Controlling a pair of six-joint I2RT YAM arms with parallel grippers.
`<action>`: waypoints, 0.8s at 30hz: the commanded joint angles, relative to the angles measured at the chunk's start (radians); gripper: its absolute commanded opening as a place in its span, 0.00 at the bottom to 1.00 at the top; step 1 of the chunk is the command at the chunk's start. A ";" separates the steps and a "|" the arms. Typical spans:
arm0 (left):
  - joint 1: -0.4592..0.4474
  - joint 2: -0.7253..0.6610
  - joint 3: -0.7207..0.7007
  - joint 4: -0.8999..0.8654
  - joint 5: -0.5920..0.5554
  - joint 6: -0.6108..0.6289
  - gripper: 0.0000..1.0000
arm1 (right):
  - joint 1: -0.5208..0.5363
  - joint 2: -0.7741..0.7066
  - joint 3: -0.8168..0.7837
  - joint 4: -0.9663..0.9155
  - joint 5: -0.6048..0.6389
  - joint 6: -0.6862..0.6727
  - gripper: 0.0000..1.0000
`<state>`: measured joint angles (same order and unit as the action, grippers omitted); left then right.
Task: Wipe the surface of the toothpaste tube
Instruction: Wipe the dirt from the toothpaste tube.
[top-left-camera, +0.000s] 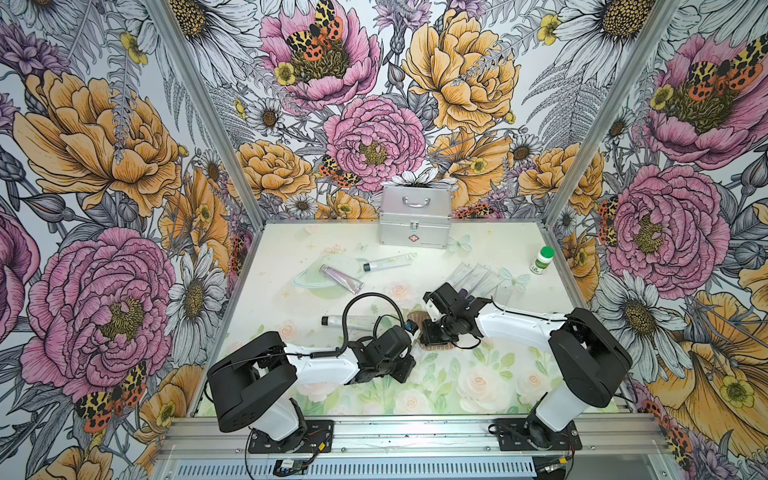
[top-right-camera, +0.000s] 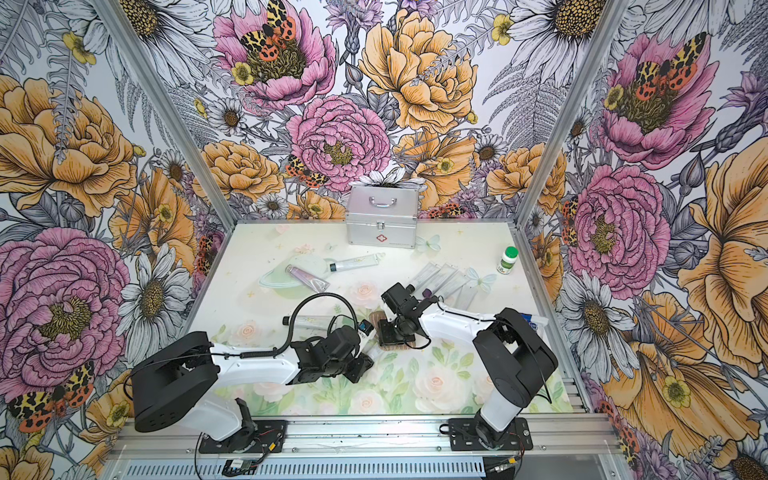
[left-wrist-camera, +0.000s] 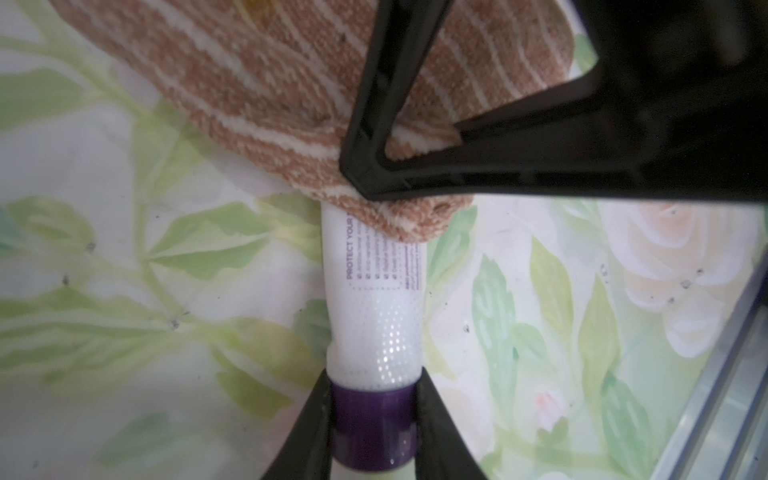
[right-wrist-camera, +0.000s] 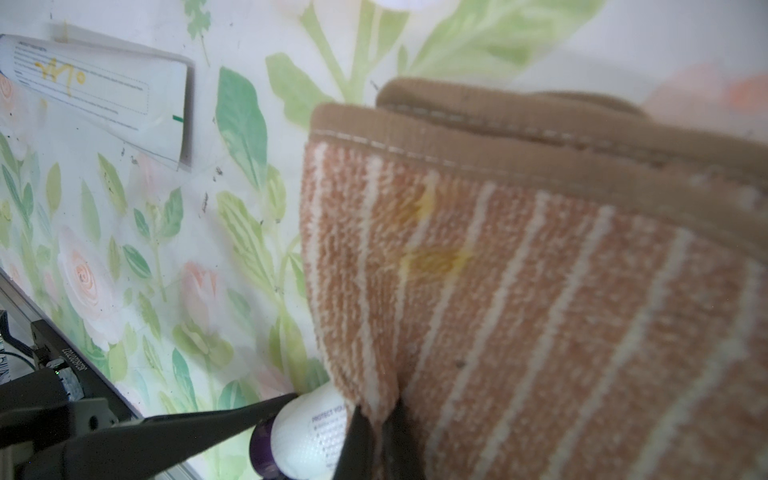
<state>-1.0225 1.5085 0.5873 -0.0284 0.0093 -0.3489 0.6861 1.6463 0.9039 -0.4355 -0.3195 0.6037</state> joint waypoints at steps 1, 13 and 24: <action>0.024 -0.013 -0.031 0.014 -0.029 -0.020 0.26 | -0.035 0.080 -0.040 -0.146 0.146 -0.045 0.00; 0.026 -0.019 -0.041 0.023 -0.032 -0.024 0.26 | -0.048 0.060 -0.001 -0.172 0.151 -0.061 0.00; 0.030 -0.021 -0.044 0.027 -0.047 -0.024 0.26 | 0.054 -0.008 -0.059 -0.108 -0.009 0.025 0.00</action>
<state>-1.0176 1.5005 0.5625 0.0120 0.0124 -0.3580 0.7219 1.6150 0.8936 -0.4652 -0.2649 0.6025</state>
